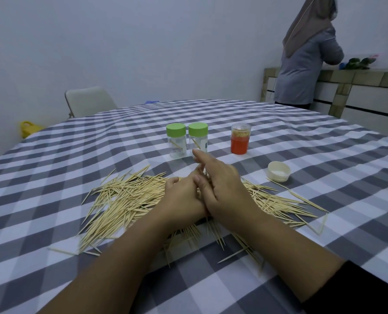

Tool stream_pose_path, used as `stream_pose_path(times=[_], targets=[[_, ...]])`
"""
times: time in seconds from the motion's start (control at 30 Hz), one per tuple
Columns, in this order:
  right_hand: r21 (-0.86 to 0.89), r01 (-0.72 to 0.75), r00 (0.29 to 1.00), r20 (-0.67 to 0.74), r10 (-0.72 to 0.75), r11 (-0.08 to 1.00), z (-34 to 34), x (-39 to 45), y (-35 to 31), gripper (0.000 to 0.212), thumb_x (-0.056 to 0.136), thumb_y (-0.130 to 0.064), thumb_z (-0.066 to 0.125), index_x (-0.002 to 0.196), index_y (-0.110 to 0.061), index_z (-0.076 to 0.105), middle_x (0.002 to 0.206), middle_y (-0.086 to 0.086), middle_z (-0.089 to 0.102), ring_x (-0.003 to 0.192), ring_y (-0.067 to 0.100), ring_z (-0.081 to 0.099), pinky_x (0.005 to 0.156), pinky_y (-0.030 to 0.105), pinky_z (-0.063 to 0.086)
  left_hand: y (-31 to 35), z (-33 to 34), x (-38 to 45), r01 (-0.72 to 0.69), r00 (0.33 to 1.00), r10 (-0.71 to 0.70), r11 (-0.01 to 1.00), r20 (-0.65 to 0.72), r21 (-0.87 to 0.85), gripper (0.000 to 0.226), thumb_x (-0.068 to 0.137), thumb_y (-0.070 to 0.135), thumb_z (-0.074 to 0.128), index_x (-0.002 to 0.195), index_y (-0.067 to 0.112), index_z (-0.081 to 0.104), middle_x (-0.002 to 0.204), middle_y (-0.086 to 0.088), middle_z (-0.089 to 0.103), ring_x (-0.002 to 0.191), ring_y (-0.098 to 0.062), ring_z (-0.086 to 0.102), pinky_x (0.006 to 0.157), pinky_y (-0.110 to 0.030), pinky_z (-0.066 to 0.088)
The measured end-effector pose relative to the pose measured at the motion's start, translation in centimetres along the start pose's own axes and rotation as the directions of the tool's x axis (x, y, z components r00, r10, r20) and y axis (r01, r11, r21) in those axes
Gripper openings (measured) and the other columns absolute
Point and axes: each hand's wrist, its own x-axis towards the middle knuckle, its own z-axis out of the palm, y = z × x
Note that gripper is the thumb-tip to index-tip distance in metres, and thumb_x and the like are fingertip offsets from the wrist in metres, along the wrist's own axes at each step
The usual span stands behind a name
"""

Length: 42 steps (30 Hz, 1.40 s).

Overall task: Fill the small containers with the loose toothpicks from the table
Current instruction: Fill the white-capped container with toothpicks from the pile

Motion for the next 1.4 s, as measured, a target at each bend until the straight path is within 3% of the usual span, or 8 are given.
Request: stream_pose_path(times=[0.13, 0.4, 0.53, 0.67, 0.83, 1.0, 1.23, 1.4], targets=[[-0.101, 0.02, 0.999, -0.04, -0.024, 0.995, 0.2, 0.1, 0.2, 0.049, 0.094, -0.019, 0.038, 0.142, -0.02, 0.039, 0.126, -0.004, 0.06, 0.113, -0.005, 0.041, 0.094, 0.027, 0.026, 0.1, 0.1, 0.0, 0.07, 0.997, -0.071, 0.996, -0.021, -0.055, 0.056, 0.078, 0.023, 0.067, 0.128, 0.023, 0.042, 0.088, 0.026, 0.053, 0.09, 0.012, 0.048, 0.109, -0.042, 0.027], [0.316, -0.095, 0.985, -0.107, 0.136, 0.944, -0.7, 0.2, -0.4, 0.078, 0.081, -0.007, 0.033, 0.137, -0.057, 0.012, 0.126, -0.025, 0.031, 0.1, 0.001, 0.054, 0.074, 0.042, 0.056, 0.0, 0.2, -0.1, 0.101, 0.994, -0.105, 0.983, -0.015, -0.152, 0.112, 0.074, 0.037, 0.071, 0.151, 0.026, -0.01, 0.088, 0.013, 0.064, 0.093, 0.011, 0.052, 0.109, -0.041, 0.029], [0.283, -0.105, 0.994, -0.01, 0.112, 0.954, -0.5, 0.1, -0.4, 0.081, 0.077, -0.011, 0.031, 0.137, -0.059, 0.006, 0.123, -0.045, 0.03, 0.111, -0.005, 0.047, 0.088, 0.044, 0.05, 0.3, 0.2, -0.2, 0.104, 0.994, -0.107, 0.983, -0.015, -0.152, 0.106, 0.079, 0.024, 0.068, 0.151, 0.028, -0.01, 0.088, 0.016, 0.064, 0.089, 0.015, 0.048, 0.111, -0.042, 0.026], [0.173, -0.103, 0.989, 0.121, 0.083, 0.979, -0.8, -0.1, -0.3, 0.071, 0.084, -0.021, 0.033, 0.138, -0.052, 0.0, 0.137, -0.019, 0.047, 0.114, -0.031, 0.016, 0.107, 0.029, 0.02, 0.2, 0.2, 0.0, 0.107, 0.993, -0.114, 0.983, -0.035, -0.149, 0.098, 0.081, 0.025, 0.063, 0.152, 0.028, -0.004, 0.074, 0.025, 0.058, 0.101, -0.007, 0.051, 0.108, -0.044, 0.031], [-0.059, -0.049, 0.999, 0.017, 0.05, 0.997, -0.3, 0.1, 0.3, 0.046, 0.091, -0.036, 0.039, 0.135, -0.032, 0.048, 0.135, -0.012, 0.053, 0.12, -0.006, 0.04, 0.097, 0.026, 0.021, 0.3, 0.2, 0.0, 0.135, 0.99, -0.139, 0.987, -0.032, -0.084, 0.099, 0.084, 0.03, 0.064, 0.152, 0.022, -0.007, 0.083, 0.031, 0.051, 0.081, 0.018, 0.037, 0.11, -0.034, 0.025], [0.259, -0.301, 0.945, -0.05, 0.324, 0.918, -0.4, 0.6, 0.7, 0.016, 0.091, -0.021, 0.057, 0.091, -0.02, 0.073, 0.134, -0.01, 0.051, 0.117, 0.005, 0.049, 0.099, 0.039, 0.042, 0.1, 0.1, -0.1, 0.129, 0.991, -0.134, 0.979, -0.025, -0.158, 0.113, 0.077, 0.032, 0.071, 0.15, 0.025, -0.016, 0.086, 0.032, 0.061, 0.088, 0.012, 0.05, 0.11, -0.044, 0.03], [0.495, -0.399, 0.912, 0.128, 0.389, 0.772, -1.5, 0.5, 1.5, 0.035, 0.097, -0.021, 0.05, 0.131, -0.028, 0.052, 0.122, -0.01, 0.061, 0.107, 0.001, 0.058, 0.092, 0.026, 0.05, -0.9, 0.0, 0.3, 0.162, 0.986, -0.165, 0.984, -0.039, -0.077, 0.125, 0.065, 0.06, 0.075, 0.15, 0.033, -0.012, 0.089, 0.03, 0.055, 0.12, -0.012, 0.046, 0.11, -0.044, 0.029], [0.019, -0.204, 0.955, 0.222, 0.194, 0.979, -1.2, 0.4, 1.7, 0.046, 0.1, -0.043, 0.032, 0.143, -0.03, 0.038, 0.152, -0.017, 0.027, 0.141, 0.007, 0.015, 0.116, 0.041, 0.011, -1.1, -0.3, 0.1, 0.083, 0.992, -0.084, 0.996, -0.093, -0.013, 0.072, 0.066, 0.062, 0.06, 0.132, 0.04, 0.042, 0.103, 0.021, 0.062, 0.105, 0.002, 0.051, 0.108, -0.041, 0.03]])
